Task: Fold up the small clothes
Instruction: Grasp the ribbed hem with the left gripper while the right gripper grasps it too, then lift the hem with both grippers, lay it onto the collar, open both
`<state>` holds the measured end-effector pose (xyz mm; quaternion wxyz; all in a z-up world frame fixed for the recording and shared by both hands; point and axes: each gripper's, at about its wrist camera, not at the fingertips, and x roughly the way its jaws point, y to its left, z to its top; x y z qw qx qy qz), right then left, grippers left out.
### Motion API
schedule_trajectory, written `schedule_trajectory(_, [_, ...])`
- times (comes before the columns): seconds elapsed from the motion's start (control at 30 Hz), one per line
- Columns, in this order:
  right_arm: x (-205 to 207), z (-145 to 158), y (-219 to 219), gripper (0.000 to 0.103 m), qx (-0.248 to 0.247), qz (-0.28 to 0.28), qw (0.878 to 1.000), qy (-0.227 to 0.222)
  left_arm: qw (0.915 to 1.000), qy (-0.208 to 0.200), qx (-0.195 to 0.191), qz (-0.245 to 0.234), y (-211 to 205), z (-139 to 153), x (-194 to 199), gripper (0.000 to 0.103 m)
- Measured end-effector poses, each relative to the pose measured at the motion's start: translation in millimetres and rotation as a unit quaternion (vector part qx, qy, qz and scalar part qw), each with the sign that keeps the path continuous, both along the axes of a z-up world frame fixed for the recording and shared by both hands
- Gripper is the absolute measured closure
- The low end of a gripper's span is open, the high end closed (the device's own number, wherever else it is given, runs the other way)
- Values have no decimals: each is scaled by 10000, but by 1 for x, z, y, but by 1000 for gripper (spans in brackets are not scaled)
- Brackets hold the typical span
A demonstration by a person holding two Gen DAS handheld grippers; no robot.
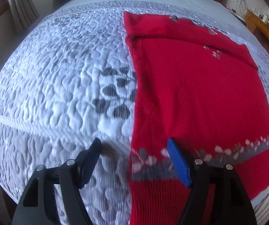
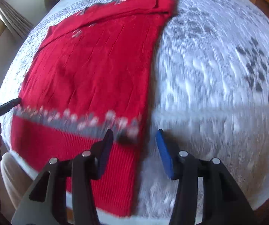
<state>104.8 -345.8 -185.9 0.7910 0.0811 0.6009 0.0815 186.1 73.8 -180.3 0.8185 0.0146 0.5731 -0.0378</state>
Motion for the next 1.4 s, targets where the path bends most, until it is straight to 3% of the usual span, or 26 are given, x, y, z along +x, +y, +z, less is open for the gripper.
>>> schedule_trajectory(0.1, [-26,4,1,55,-18,88,9999,65,9997,130,-169,-84,0,2,-23,30])
schedule_trajectory(0.2, [-43,2,1,55,-17,48,9998,176,9996,246,-105,-112,-1,2,-42,30])
schedule_trajectory(0.43, [-69,-9,2,54,70,34,9996,261,9984,447,-339,-65,5,-1,-63,30])
schedule_trajectory(0.5, [-73,-10,1,58,146,12,9996,240,9977,506,-446,-43,6,-2,-66,31])
schedule_trajectory(0.53, [-75,-10,1,60,186,7,9996,220,9973,526,-518,-14,6,-2,-67,34])
schedule_trajectory(0.6, [-76,-10,1,78,386,17,9991,188,9973,539,-497,38,7,-2,-69,42])
schedule_trajectory(0.7, [-77,-10,3,94,725,65,9971,211,9968,564,-559,31,9,0,-73,59])
schedule_trajectory(0.77, [-75,-8,7,95,824,83,9964,191,9955,627,-713,28,10,1,-74,81])
schedule_trajectory(0.83, [-71,-6,13,95,836,96,9963,145,9921,714,-1030,103,13,0,-75,94])
schedule_trajectory(1.07, [-74,16,9,96,994,70,9950,-87,9847,633,-1580,380,28,5,-83,96])
schedule_trajectory(1.4, [-71,31,-3,96,1267,-10,9917,-201,9813,480,-1812,440,42,23,-81,96])
